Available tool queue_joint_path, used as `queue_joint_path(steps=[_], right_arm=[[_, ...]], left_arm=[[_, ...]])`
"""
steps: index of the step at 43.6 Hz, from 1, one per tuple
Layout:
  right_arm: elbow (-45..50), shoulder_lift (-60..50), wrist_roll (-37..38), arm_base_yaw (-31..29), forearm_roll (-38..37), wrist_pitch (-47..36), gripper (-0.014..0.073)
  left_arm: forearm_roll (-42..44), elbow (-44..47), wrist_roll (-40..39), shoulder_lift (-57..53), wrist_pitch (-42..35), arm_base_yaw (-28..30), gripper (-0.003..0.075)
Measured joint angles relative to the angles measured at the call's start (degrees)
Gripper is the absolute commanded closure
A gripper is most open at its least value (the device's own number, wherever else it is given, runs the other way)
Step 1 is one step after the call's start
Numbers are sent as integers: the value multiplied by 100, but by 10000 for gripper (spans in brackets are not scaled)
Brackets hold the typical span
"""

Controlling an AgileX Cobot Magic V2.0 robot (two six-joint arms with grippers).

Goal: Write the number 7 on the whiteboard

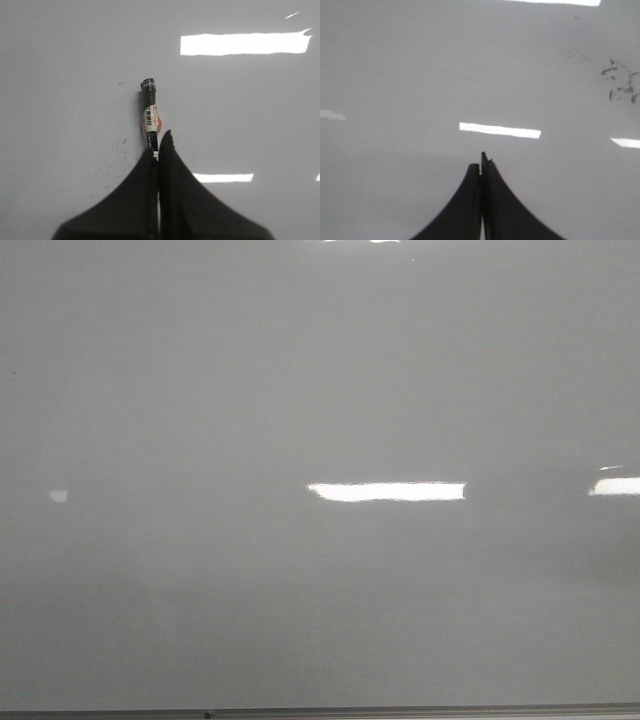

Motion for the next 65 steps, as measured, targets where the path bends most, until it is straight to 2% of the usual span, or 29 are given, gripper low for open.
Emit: queue_joint_path(steps=[11, 17, 23, 30, 37, 49, 52, 55, 58, 61, 65], right_arm=[[-1291, 0, 0, 0, 0, 858, 661], [-2118, 295, 0, 0, 12, 1383, 661], [-2876, 833, 0, 0, 12, 2057, 661], [-3787, 1565, 0, 0, 15, 2972, 661], [-4186, 2193, 0, 0, 15, 3718, 661], [-4194, 2742, 11, 0, 24, 3860, 657], [-4194, 2822, 12, 0, 24, 3860, 626], [-4194, 2885, 12, 0, 24, 3860, 534], [-4194, 2911, 12, 0, 24, 3846, 387], [-4194, 2932, 12, 0, 24, 3835, 204], [-4194, 2932, 12, 0, 24, 3822, 44]], left_arm=[[-178, -1582, -2, 108, 1366, 0, 741], [-152, -2549, 203, 594, 2308, 0, 741], [-100, -3143, 281, 1149, 2883, 0, 741], [-89, -3325, 292, 1715, 3149, 0, 741], [-89, -3325, 292, 2144, 3441, 0, 741], [-89, -3325, 292, 2534, 3644, 0, 741], [-89, -3325, 292, 2615, 3644, 0, 732], [-89, -3325, 292, 2696, 3663, 0, 678], [-89, -3325, 292, 2770, 3734, 0, 572], [-89, -3325, 292, 2859, 3804, 0, 409], [-89, -3325, 292, 2971, 3842, 0, 202]])
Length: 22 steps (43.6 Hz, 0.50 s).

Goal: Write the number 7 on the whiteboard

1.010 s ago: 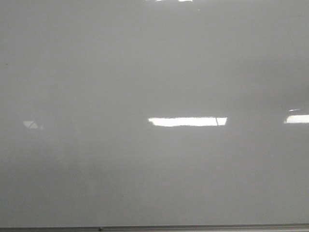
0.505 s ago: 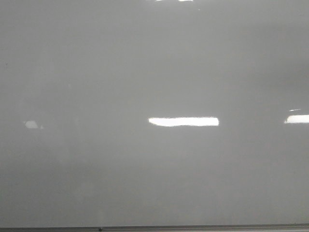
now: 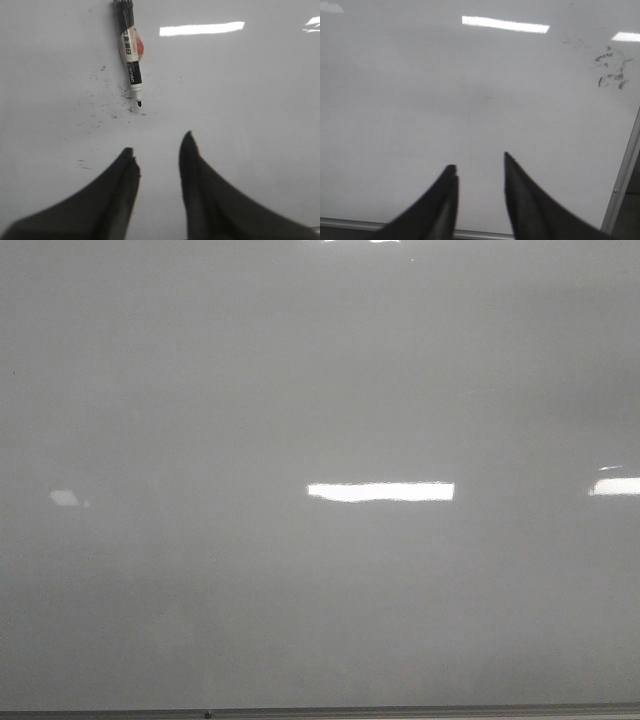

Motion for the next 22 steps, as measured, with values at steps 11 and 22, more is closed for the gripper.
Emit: queue_joint_path(steps=[11, 22], right_arm=[[0, 0, 0, 0, 0, -13, -1], [0, 0, 0, 0, 0, -22, -1]], left_arm=[[0, 0, 0, 339, 0, 0, 101], [42, 0, -380, 914, -512, 28, 101]])
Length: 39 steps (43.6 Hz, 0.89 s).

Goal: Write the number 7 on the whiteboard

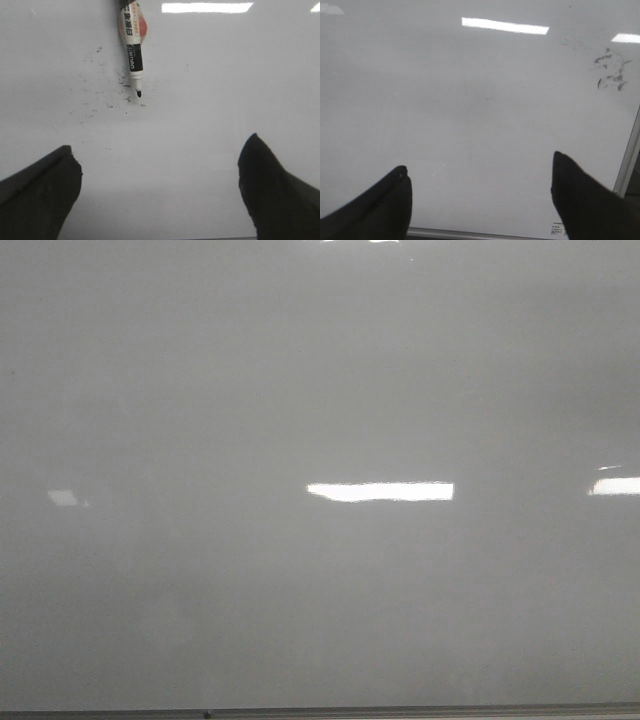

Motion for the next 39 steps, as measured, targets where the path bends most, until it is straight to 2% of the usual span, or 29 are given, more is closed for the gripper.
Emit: queue_joint_path(steps=[14, 30, 39], right_arm=[[0, 0, 0, 0, 11, -13, -1], [0, 0, 0, 0, 11, -13, -1], [0, 0, 0, 0, 11, -17, -1]], left_arm=[[9, 0, -224, 1313, -1095, 373, 101], [-31, -15, -224, 2739, -2479, 405, 101], [-40, -417, -224, 3369, -2630, 405, 101]])
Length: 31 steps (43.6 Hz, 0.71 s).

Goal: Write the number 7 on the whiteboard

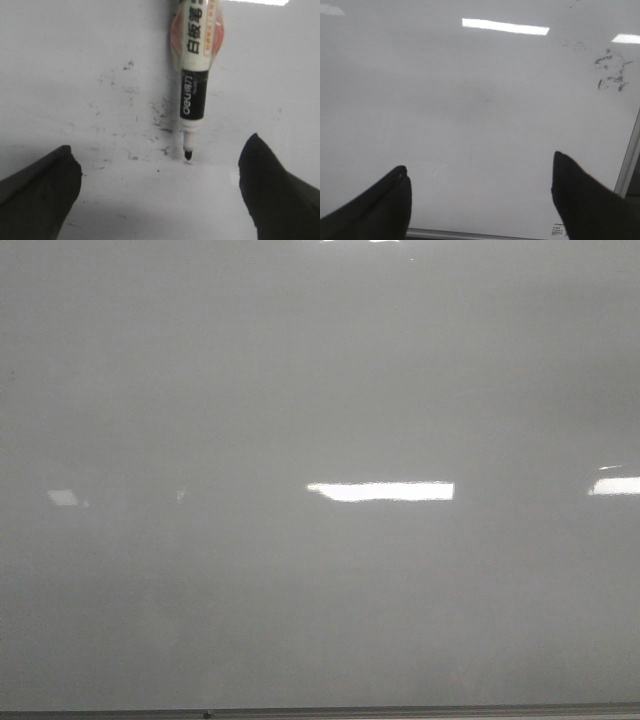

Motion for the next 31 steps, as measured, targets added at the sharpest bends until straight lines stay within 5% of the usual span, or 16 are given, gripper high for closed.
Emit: queue_joint_path(steps=[20, 31], right_arm=[[0, 0, 0, 0, 0, 0, -1], [0, 0, 0, 0, 0, 0, -1]], left_arm=[[60, -618, 0, 1005, -459, -230, 112], [129, -620, 11, 1117, -724, -239, 315]])
